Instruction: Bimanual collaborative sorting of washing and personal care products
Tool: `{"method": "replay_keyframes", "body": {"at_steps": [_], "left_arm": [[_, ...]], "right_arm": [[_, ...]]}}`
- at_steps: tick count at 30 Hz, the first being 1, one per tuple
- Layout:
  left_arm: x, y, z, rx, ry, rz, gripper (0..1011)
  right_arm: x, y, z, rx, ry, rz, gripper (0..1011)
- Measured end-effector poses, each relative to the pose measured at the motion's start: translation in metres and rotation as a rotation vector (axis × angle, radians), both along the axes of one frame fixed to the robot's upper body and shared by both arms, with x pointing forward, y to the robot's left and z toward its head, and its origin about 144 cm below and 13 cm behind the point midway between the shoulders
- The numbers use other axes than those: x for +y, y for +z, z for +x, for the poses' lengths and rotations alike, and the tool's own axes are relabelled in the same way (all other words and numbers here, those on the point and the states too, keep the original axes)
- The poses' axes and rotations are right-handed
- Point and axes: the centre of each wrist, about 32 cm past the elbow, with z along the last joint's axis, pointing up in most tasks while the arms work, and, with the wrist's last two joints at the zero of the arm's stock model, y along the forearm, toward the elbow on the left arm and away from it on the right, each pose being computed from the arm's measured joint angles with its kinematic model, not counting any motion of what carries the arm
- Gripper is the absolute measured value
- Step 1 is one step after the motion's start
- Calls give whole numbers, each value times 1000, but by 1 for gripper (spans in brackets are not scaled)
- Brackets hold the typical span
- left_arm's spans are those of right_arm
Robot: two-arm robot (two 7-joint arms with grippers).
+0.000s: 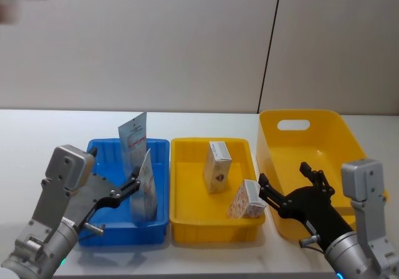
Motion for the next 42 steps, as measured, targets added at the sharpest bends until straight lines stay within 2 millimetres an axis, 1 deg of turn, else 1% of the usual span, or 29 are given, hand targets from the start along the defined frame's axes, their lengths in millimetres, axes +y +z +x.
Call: {"method": "replay_keyframes", "body": {"at_steps": [42], "left_arm": [[0,0,0,0,0,0,1001]], "right_arm": [[0,0,0,0,0,0,1003]]}}
